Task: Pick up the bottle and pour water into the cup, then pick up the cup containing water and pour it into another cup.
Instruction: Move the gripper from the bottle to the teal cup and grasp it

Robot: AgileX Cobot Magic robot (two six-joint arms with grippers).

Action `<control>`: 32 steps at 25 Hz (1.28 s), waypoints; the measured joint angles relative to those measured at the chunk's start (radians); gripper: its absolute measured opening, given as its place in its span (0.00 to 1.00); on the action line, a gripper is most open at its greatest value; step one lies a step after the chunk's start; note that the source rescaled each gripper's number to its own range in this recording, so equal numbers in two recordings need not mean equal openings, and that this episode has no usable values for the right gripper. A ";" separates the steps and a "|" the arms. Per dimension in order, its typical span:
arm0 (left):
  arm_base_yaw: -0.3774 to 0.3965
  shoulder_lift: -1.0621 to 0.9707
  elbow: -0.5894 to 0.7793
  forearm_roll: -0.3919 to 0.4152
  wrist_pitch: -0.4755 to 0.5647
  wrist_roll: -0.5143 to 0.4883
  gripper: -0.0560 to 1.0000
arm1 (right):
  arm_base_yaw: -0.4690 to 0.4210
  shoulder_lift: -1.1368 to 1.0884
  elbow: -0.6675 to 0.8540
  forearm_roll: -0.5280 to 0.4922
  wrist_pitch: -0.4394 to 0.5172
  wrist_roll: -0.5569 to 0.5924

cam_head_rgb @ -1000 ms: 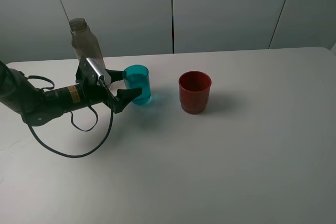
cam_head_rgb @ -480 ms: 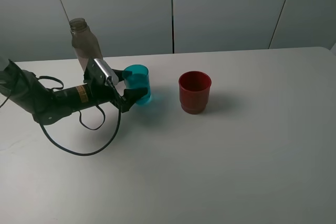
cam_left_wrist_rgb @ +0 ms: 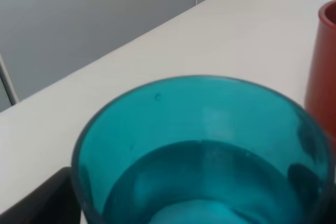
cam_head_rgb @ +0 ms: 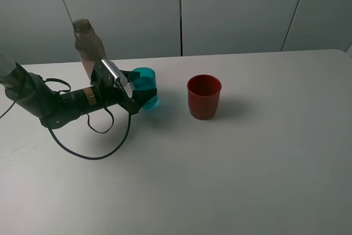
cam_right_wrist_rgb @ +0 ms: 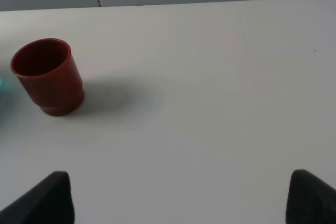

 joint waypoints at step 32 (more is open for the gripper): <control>-0.022 0.022 -0.027 -0.019 0.016 -0.004 1.00 | 0.000 0.000 0.000 0.000 0.000 0.000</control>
